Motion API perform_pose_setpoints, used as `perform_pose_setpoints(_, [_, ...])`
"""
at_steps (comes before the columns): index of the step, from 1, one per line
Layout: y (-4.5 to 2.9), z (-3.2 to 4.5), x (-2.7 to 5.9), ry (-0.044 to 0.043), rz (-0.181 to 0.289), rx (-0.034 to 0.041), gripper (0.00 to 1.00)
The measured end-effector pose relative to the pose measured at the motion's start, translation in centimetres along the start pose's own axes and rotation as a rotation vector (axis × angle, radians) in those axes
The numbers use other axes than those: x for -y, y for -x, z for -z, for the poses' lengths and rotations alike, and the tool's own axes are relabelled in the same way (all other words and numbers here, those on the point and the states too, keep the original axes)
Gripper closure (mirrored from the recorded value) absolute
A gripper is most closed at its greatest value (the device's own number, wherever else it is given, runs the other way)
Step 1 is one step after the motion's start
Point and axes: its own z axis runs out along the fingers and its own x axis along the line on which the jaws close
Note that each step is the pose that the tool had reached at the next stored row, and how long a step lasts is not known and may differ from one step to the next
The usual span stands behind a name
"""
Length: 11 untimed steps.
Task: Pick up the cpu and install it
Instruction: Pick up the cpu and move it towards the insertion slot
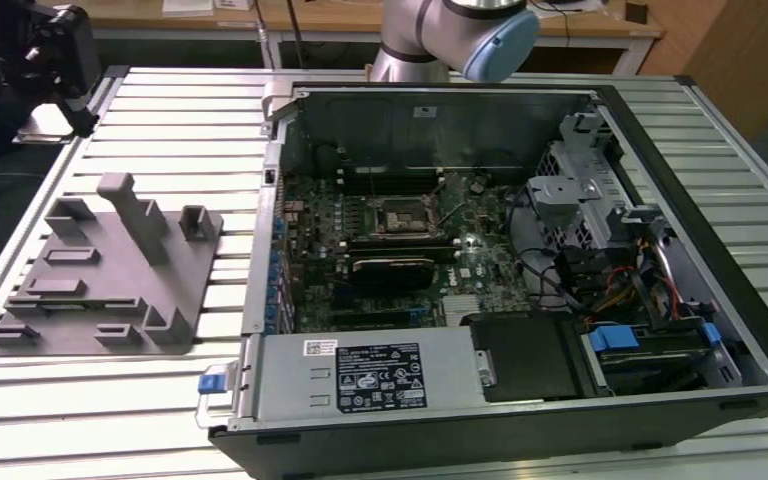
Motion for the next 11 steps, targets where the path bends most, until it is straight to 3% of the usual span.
perform_pose_setpoints(11, [3.72, -0.11, -0.27, 0.0000, 0.000, 0.0000, 0.45])
